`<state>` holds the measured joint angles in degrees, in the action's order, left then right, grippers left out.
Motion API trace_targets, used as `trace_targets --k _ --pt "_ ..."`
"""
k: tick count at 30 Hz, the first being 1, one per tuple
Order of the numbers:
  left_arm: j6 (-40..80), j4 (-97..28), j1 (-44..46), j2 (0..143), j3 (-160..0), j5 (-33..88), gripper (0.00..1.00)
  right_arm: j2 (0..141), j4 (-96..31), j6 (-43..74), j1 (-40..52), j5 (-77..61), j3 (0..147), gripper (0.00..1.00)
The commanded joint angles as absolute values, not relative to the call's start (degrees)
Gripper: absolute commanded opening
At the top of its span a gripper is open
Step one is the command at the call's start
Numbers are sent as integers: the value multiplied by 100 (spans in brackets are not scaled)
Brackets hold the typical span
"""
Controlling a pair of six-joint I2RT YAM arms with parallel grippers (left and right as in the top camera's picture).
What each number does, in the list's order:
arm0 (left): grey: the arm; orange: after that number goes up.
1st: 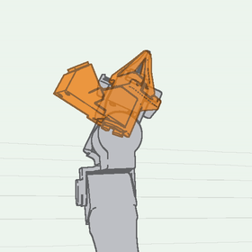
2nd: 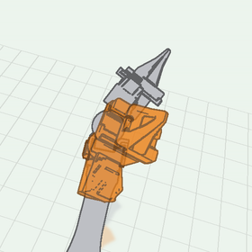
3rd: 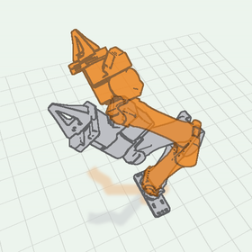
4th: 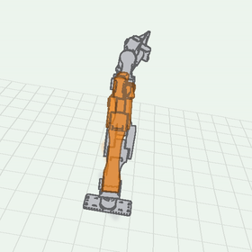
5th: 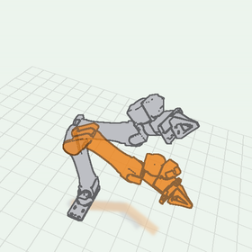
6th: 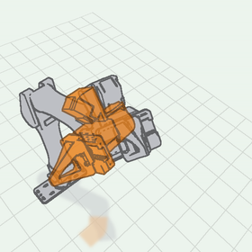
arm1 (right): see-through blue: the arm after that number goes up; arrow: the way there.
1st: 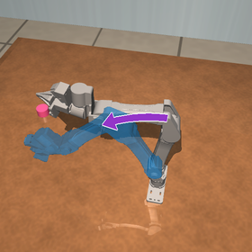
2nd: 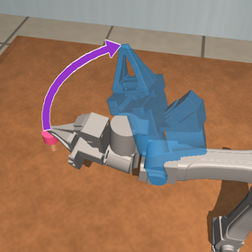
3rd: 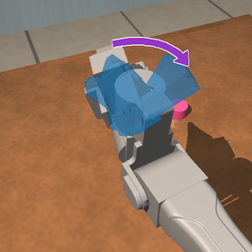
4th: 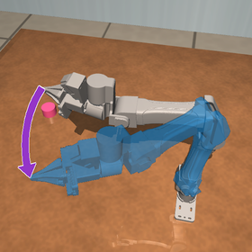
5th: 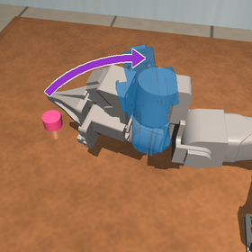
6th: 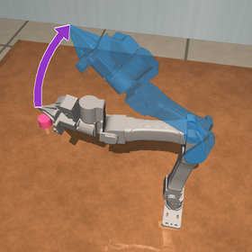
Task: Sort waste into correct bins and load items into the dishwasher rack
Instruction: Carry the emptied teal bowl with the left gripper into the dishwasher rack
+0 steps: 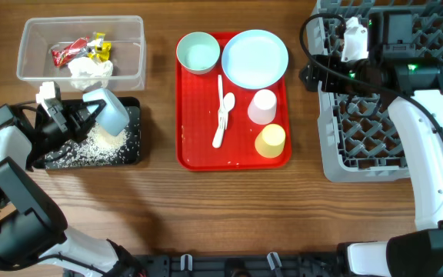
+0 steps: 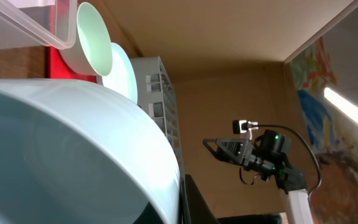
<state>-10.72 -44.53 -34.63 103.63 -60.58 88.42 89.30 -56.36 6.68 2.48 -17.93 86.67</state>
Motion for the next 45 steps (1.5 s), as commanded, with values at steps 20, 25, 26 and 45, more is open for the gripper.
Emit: trace_targets --k 20,25,26,45 --pt "740 -1549 -1133 9247 -6045 8278 4 8558 -5605 1070 -325 -1754 8777 100" --pt "3673 2714 558 9279 -6045 7765 4 7782 -5568 1444 -1916 -1800 8777 100" --pt "4045 3306 838 9303 -6053 7513 4 7629 -5509 1599 -2311 -1800 8777 100" --pt "6718 3730 4176 13069 -10407 3127 4 7146 -5068 2783 -4246 -1328 8774 100"
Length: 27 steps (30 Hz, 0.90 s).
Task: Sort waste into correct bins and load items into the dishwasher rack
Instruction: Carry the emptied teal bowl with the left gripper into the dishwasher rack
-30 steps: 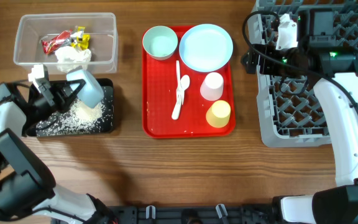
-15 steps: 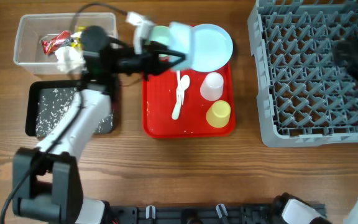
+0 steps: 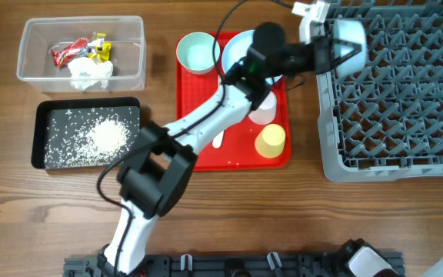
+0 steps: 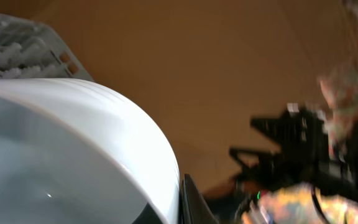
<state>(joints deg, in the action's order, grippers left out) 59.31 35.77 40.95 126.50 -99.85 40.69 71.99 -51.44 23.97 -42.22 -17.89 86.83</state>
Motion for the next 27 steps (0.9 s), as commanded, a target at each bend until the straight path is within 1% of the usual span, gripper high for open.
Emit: trace_targets --k 1,5,8,11,22,24,27 --pt "6834 3756 4213 13211 -10530 2974 4 7146 -5048 2880 -4246 -1280 8774 100" --pt "6788 3507 4501 13552 -10768 2228 4 7146 -5028 2934 -4246 -1284 8774 100" --pt "6497 3057 4770 13590 -10770 1594 4 7146 -5135 2932 -4246 -1284 8774 100" --pt "6163 2993 5022 13590 -10770 1249 4 7146 -5253 2849 -4246 -1280 8774 100" --pt "6084 2906 5092 13998 -10770 1540 4 7146 -5319 2849 -4246 -1282 8768 100" --pt "6080 3046 5096 14000 -10770 1597 4 7157 -5317 2849 -4246 -1282 8768 100" --pt "6077 3409 5094 14000 -10770 1997 4 7203 -5319 2847 -4246 -1282 8764 100"
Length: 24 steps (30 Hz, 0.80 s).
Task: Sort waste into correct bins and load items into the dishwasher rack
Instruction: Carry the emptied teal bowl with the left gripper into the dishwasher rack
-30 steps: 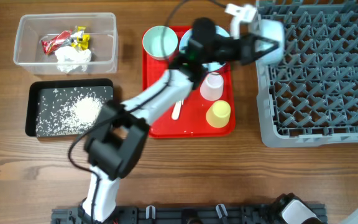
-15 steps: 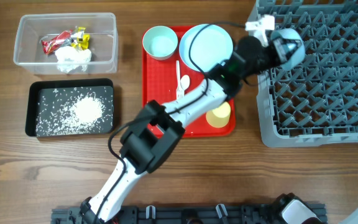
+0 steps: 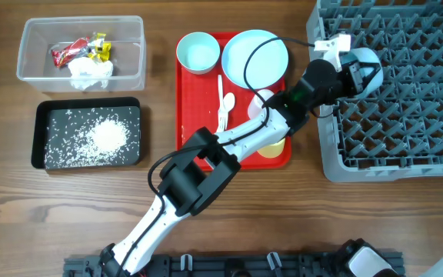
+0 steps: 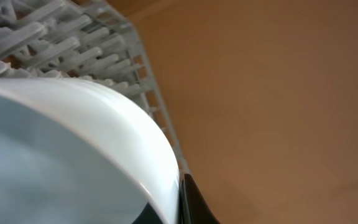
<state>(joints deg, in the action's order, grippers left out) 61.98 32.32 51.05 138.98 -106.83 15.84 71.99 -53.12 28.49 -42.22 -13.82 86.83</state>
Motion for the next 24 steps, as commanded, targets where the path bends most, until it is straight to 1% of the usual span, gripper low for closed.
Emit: trace_targets --k 1,7,11,17,20,23,24 --pt "6055 3404 5087 14000 -10770 2161 4 7214 -5321 2845 -4246 -1282 8764 100" --pt "6064 3645 5013 14000 -10770 2469 4 7275 -5319 2845 -4246 -1282 8764 100" --pt "6084 3153 5009 14000 -10770 2576 4 7297 -5341 2845 -4246 -1282 8764 100" --pt "6082 3105 5011 14051 -10770 2569 4 7299 -5345 2845 -4246 -1282 8764 100" --pt "6080 3424 5015 14077 -10770 2648 4 7297 -5343 2845 -4246 -1282 8764 100" --pt "6060 4005 5013 14077 -10770 3083 4 7297 -5341 2845 -4246 -1282 8764 100" --pt "6060 4012 5013 14077 -10770 3238 4 7297 -5341 2845 -4246 -1282 8764 100"
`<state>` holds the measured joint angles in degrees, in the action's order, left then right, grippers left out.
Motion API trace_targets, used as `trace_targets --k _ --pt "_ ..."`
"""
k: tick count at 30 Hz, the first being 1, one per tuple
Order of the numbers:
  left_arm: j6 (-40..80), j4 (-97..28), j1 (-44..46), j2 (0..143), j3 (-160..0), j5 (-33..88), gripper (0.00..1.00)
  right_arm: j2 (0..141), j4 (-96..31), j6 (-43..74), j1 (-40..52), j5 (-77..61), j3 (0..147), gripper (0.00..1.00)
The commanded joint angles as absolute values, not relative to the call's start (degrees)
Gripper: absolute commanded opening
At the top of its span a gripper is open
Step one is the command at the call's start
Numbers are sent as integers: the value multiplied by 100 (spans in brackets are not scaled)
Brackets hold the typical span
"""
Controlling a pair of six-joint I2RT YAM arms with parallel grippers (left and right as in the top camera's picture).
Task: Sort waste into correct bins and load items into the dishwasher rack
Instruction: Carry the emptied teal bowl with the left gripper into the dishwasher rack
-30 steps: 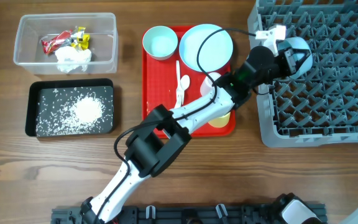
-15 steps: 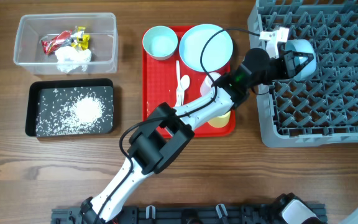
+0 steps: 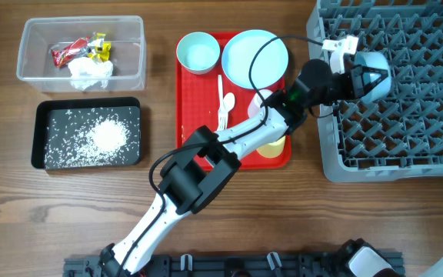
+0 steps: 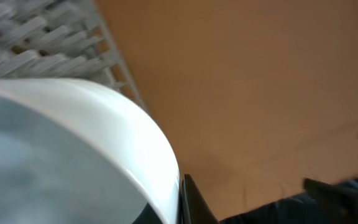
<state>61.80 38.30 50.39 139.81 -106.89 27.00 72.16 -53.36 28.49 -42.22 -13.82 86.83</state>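
My left arm reaches across the red tray (image 3: 191, 146) to the grey dishwasher rack (image 3: 406, 131). Its gripper (image 3: 364, 77) is shut on the rim of a pale blue bowl (image 3: 375, 75), held on its side over the rack's upper left part. In the left wrist view the bowl (image 4: 67, 143) fills the left half, with one black finger (image 4: 194, 205) against its rim and rack tines (image 4: 36, 31) behind. A small bowl (image 3: 198, 52), a plate (image 3: 254, 58), a pink cup (image 3: 261, 108), a yellow cup (image 3: 271, 143) and white cutlery (image 3: 221, 108) lie on the tray. The right gripper is out of view.
A clear bin (image 3: 129, 46) holding wrappers and a crumpled tissue stands at the back left. In front of it is a black tray (image 3: 48, 115) with scattered rice. The left arm's cable loops above the plate.
The left gripper and the bowl have shifted a little to the right, further over the rack. Nothing else has moved.
First the left gripper held the bowl tipped over the black tray of rice while the right arm was above the rack. Then the bowl was at the rack's back left corner and the right arm was gone. Later it was over the rack's left part, now further in.
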Motion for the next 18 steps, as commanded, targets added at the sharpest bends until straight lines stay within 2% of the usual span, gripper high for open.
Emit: trace_targets --k 1,15,16,17,18 --pt "6060 3990 5013 14077 -10770 3385 4 7297 -5341 2842 -4246 -1282 8764 100" --pt "6064 3813 5013 14510 -10770 3006 5 7378 -5345 2845 -4244 -1284 8764 100" --pt "6064 3815 5013 14510 -10770 3006 12 7402 -5352 2845 -4244 -1284 8764 100" --pt "6062 3817 5006 14510 -10770 3013 35 7443 -5360 2845 -4244 -1284 8764 100" --pt "6064 3819 4995 14508 -10770 3041 50 7483 -5365 2845 -4244 -1284 8764 100"
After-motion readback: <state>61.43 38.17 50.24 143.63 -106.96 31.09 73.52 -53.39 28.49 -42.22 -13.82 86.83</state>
